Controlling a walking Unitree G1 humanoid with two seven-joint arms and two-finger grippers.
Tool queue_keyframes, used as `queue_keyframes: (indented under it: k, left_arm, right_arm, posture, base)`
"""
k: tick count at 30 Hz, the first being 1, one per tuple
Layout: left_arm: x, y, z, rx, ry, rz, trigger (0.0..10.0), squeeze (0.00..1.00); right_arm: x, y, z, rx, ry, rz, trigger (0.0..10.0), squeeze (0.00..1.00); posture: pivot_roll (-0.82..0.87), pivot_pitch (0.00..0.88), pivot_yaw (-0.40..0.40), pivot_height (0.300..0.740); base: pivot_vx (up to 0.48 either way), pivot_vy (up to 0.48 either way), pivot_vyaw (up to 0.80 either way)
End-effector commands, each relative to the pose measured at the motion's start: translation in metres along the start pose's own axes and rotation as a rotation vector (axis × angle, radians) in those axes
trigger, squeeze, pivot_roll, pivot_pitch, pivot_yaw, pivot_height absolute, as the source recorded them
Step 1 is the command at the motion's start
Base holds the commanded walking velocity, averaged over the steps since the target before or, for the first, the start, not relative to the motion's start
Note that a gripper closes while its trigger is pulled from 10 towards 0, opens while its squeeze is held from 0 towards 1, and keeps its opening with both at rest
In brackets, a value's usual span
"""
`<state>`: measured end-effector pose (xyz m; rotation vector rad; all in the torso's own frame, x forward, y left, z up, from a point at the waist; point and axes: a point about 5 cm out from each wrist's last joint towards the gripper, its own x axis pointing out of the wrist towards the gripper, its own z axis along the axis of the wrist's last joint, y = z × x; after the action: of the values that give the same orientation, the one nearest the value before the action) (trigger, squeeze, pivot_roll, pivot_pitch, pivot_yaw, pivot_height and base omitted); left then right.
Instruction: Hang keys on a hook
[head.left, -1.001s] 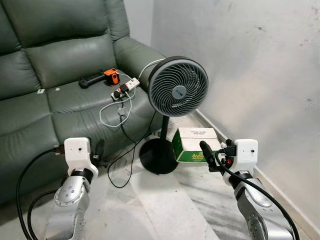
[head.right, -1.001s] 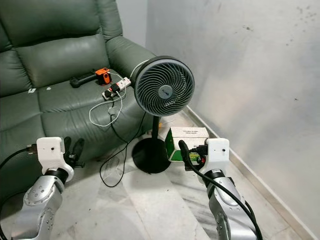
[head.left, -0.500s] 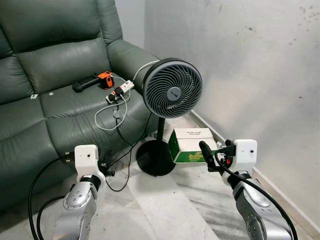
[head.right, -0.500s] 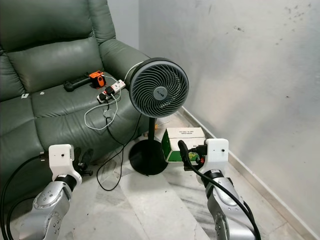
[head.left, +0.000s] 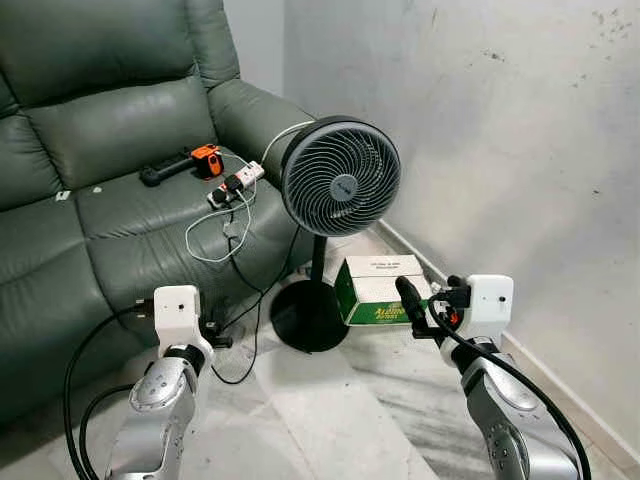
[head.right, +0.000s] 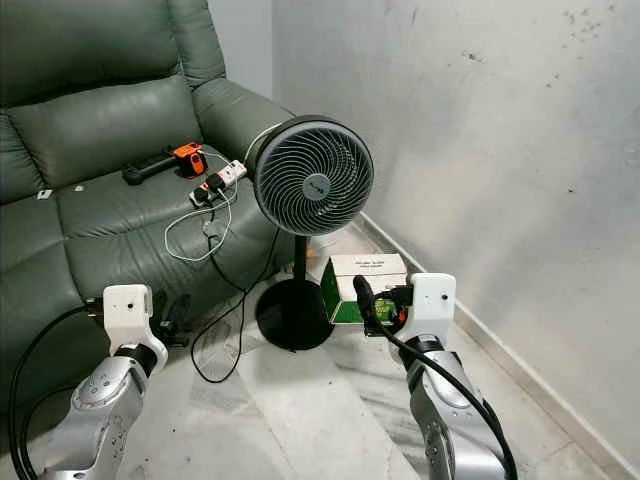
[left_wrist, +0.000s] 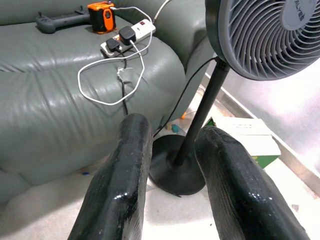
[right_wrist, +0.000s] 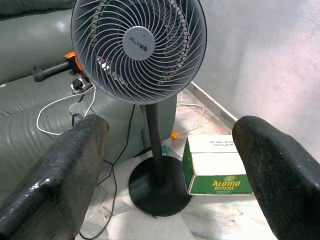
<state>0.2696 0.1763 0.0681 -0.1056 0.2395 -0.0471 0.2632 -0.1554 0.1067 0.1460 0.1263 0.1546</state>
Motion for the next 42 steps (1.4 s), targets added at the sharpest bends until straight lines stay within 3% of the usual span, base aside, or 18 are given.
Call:
queue_keyframes:
  k: [1, 6, 15, 42]
  left_arm:
    - [0.0011, -0.0015, -0.0009, 0.008, 0.001, -0.005, 10.0, 0.00]
    - [0.0013, -0.0012, -0.0007, 0.017, 0.000, -0.006, 10.0, 0.00]
    - [0.0014, -0.0017, -0.0010, 0.013, 0.003, -0.008, 10.0, 0.00]
    - [0.0027, -0.0028, -0.0015, -0.007, -0.002, -0.004, 10.0, 0.00]
  right_arm:
    - [0.0000, -0.0038, -0.0007, 0.001, 0.005, -0.018, 10.0, 0.00]
    - [-0.0005, -0.0032, 0.0012, -0.001, -0.011, -0.015, 10.0, 0.00]
    - [-0.0011, -0.0033, 0.0022, -0.004, -0.015, -0.011, 10.0, 0.00]
    - [-0.0005, -0.0046, 0.0017, -0.018, -0.007, -0.006, 10.0, 0.00]
  posture:
    - [-0.04, 0.091, -0.036, 0.740]
    - [-0.04, 0.091, -0.036, 0.740]
    - [-0.05, 0.097, -0.040, 0.740]
    - [-0.05, 0.083, -0.049, 0.740]
  base:
    - [0.000, 0.000, -0.80]
    - [0.000, 0.000, -0.76]
    - [0.000, 0.000, 0.00]
    - [0.000, -0.317, 0.00]
